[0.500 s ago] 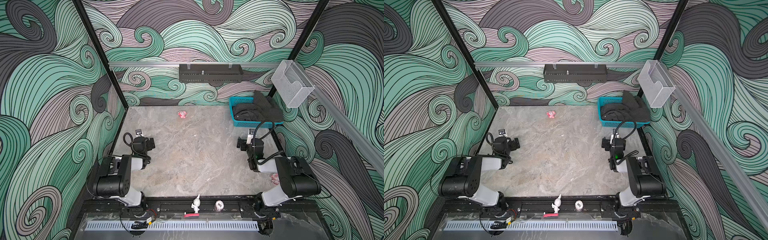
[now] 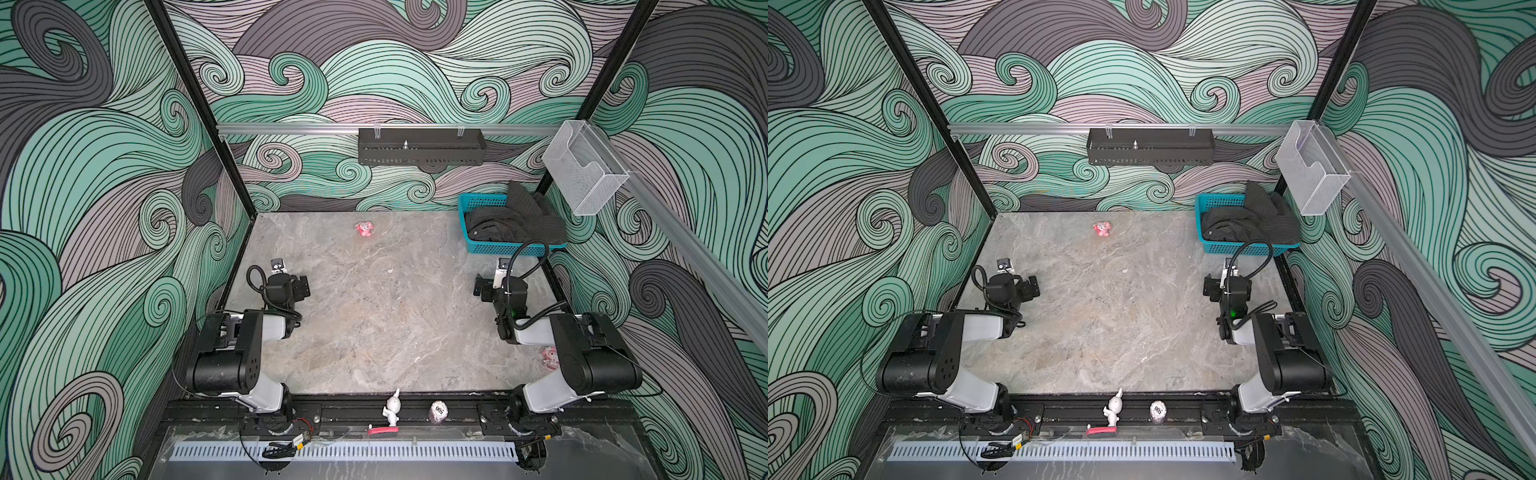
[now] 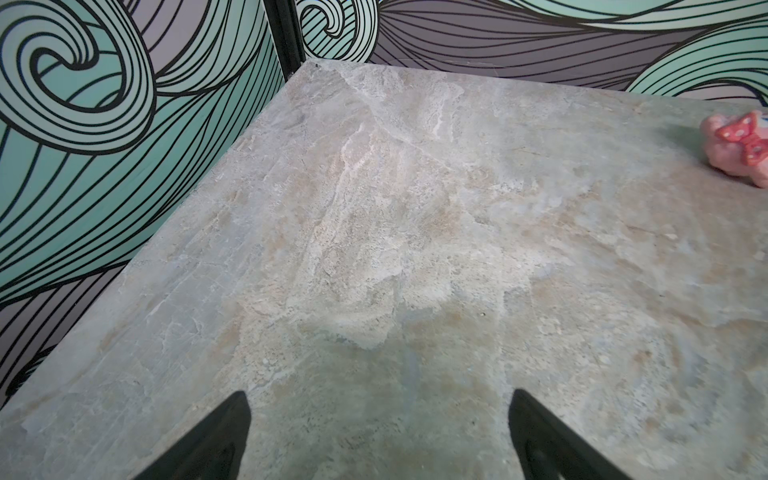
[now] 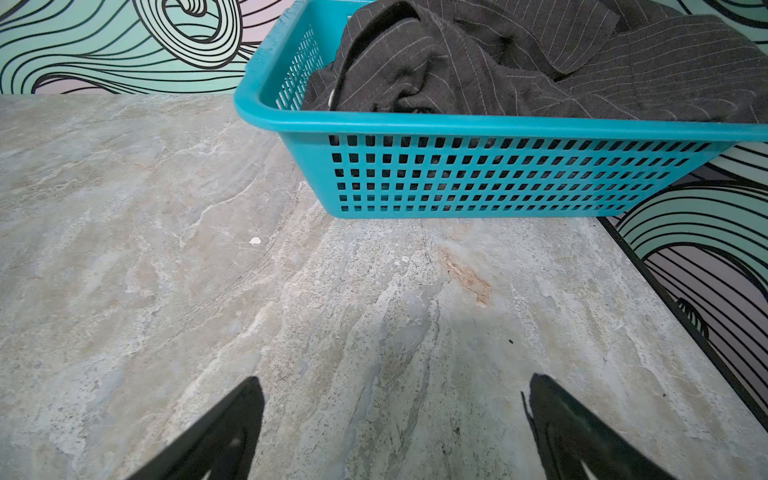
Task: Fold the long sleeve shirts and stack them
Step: 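Reach the right gripper into the teal basket toward the shirts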
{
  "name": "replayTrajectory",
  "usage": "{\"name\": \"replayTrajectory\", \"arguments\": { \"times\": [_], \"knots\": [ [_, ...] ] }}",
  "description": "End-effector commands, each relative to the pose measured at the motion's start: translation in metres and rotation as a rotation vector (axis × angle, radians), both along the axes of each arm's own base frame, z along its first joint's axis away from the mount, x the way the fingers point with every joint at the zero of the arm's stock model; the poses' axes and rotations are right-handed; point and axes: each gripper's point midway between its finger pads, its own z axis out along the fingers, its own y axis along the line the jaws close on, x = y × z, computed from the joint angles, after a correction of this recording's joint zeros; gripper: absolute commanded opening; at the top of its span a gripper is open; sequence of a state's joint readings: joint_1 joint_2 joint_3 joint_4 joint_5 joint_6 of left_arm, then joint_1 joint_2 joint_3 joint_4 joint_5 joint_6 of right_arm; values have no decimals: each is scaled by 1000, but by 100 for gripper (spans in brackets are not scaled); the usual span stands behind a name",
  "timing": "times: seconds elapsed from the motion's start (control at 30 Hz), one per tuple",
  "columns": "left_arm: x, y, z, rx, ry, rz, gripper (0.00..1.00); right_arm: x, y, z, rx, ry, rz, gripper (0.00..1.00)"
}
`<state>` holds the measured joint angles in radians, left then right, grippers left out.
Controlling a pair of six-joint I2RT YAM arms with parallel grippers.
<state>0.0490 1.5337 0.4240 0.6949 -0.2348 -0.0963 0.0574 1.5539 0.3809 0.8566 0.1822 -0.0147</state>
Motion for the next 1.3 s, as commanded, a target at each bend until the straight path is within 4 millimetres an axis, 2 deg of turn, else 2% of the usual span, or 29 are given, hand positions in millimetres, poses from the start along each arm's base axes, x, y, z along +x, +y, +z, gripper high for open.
{"name": "replayTrajectory", "arguments": {
  "times": [0.0, 0.43, 0.5, 0.57, 0.6, 0.63, 0.67, 0.7, 0.73, 0.77, 0.87, 1.0, 1.07, 1.13, 1.2, 1.27],
  "knots": [
    [8, -2, 15, 0, -38, -10, 99, 4, -3, 13, 8, -43, -16, 99],
    [9, -1, 15, 1, -36, 0, 99, 5, -3, 13, 10, -44, -16, 99],
    [7, -1, 15, 2, -37, -1, 95, 4, -3, 14, 11, -47, -15, 98],
    [9, 2, 31, 41, -76, 11, 93, 4, -6, 33, -11, -82, -46, 95],
    [9, 6, 44, 59, -82, 38, 92, 2, -6, 40, -26, -47, -60, 95],
    [5, 12, 61, 61, -56, 86, 92, 1, -7, 56, -30, -20, -79, 95],
    [-5, 26, 75, 10, -6, 223, 93, -1, -11, 72, 31, 4, -137, 96],
    [-12, 38, 89, -60, 8, 353, 93, -6, -16, 78, 110, 44, -195, 95],
    [-9, 37, 103, -104, 41, 367, 89, -8, -19, 91, 183, 76, -247, 93],
    [1, 26, 112, -133, 85, 306, 87, -7, -19, 108, 244, 100, -280, 92],
    [22, -9, 130, -260, 193, 181, 81, 4, -11, 141, 324, 165, -287, 95],
    [33, -64, 133, -288, 313, 26, 82, 32, -16, 158, 370, 231, -352, 99],
    [33, -94, 134, -252, 345, -58, 84, 53, -19, 160, 388, 235, -376, 99],
    [32, -124, 130, -239, 369, -131, 87, 76, -26, 152, 409, 261, -414, 99],
    [31, -147, 124, -257, 388, -185, 99, 97, -33, 141, 448, 286, -443, 99],
    [31, -165, 118, -287, 406, -231, 99, 116, -40, 129, 493, 315, -468, 99]
  ]
}}
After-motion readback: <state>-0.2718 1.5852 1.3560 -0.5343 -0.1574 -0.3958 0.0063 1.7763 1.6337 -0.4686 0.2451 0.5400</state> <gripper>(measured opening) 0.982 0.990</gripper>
